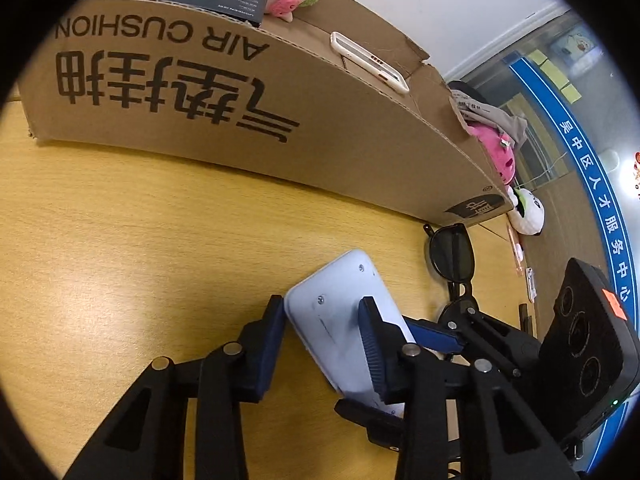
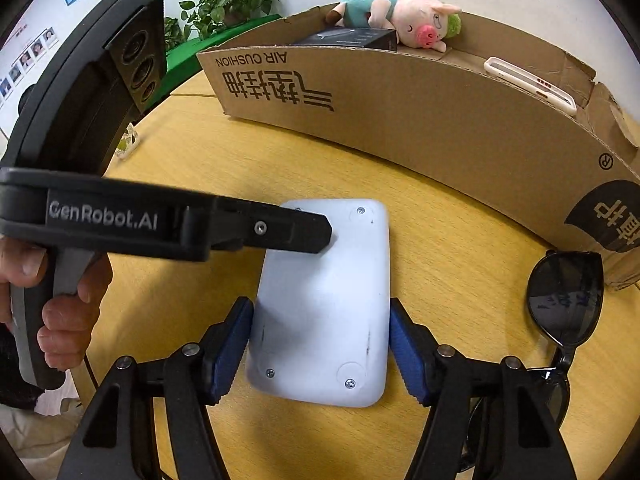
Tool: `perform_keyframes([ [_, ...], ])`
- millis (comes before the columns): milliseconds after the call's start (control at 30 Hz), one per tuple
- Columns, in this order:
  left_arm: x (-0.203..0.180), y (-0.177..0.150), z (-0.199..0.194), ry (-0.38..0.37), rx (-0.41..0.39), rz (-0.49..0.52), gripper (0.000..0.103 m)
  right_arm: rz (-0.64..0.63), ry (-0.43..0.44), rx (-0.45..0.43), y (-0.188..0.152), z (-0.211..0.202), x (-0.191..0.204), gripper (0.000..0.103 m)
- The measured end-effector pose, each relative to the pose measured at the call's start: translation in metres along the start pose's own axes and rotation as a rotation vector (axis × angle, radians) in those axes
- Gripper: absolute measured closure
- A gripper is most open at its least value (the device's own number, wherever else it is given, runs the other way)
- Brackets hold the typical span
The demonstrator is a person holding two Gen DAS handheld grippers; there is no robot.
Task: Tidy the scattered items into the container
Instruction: 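Move the right gripper to the white power bank and close on it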
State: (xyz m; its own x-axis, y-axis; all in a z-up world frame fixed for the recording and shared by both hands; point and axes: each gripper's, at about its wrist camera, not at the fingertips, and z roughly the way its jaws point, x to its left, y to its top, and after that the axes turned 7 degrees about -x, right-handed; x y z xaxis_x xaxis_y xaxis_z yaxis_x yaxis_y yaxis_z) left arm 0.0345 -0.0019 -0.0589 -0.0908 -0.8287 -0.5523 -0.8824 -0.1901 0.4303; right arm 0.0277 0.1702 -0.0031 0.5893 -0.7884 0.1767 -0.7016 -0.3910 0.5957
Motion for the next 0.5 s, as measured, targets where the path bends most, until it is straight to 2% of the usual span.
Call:
perform_keyframes([
  [267,-0.0029,-0.0001,-0.0041,0.008,-0.014,0.006,0.069,0.012,0.031,-0.001,-0.0019,-0.0022,-0.0023,0.032],
  [500,-0.0025,0.001,-0.0037,0.006,-0.015,0.011,0.069,0.009,0.019,0.004,-0.0037,-0.0042,0.0023,0.032],
])
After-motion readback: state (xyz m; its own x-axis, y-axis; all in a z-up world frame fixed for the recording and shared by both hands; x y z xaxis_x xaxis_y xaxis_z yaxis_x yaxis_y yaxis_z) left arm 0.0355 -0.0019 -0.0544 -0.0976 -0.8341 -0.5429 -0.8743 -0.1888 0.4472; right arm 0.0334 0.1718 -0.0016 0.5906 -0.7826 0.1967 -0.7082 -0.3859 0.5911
